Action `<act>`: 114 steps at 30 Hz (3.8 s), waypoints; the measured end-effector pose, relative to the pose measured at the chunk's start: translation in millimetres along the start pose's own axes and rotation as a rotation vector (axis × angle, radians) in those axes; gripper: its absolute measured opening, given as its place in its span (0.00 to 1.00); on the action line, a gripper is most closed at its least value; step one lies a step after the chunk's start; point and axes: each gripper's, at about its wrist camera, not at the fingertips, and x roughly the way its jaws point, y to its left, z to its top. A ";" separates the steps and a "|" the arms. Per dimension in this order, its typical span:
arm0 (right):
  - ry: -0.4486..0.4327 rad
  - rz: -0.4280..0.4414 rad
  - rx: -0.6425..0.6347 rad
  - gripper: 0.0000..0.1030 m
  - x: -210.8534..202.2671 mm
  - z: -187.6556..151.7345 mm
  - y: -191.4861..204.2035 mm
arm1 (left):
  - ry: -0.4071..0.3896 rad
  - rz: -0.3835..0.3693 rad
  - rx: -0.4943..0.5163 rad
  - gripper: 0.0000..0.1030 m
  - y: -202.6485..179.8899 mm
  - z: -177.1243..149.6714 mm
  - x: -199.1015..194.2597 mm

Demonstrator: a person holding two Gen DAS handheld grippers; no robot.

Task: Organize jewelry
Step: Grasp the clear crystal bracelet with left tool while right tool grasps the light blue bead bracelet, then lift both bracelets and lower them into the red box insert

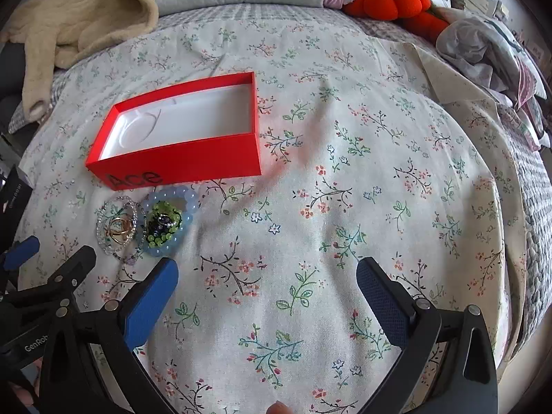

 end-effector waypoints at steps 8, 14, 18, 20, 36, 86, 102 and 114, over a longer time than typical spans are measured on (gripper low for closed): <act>0.003 -0.020 -0.006 1.00 3.5 5.3 0.9 | 0.036 -0.016 0.004 1.00 7.1 6.8 -2.1; 0.050 0.063 -0.005 1.00 12.5 20.2 3.2 | 0.084 -0.031 0.012 1.00 18.9 24.0 -0.2; 0.095 0.153 0.003 1.00 21.0 30.5 8.4 | 0.141 -0.018 0.025 1.00 23.3 39.2 10.6; 0.125 0.202 0.024 1.00 24.7 36.5 9.0 | 0.144 -0.051 0.006 1.00 28.4 43.7 17.9; 0.254 0.407 0.058 0.36 70.2 52.3 24.1 | 0.279 -0.333 -0.092 0.32 37.1 49.2 83.3; -0.013 0.471 0.011 0.11 -39.3 55.0 14.5 | -0.038 -0.450 -0.055 0.00 -3.5 72.8 -18.9; -0.164 0.421 0.111 0.11 -44.0 99.1 -14.6 | -0.089 -0.532 -0.225 0.00 -4.0 107.4 20.6; -0.095 0.460 0.092 0.11 -4.8 113.5 0.4 | -0.044 -0.309 -0.175 0.00 8.4 103.2 52.7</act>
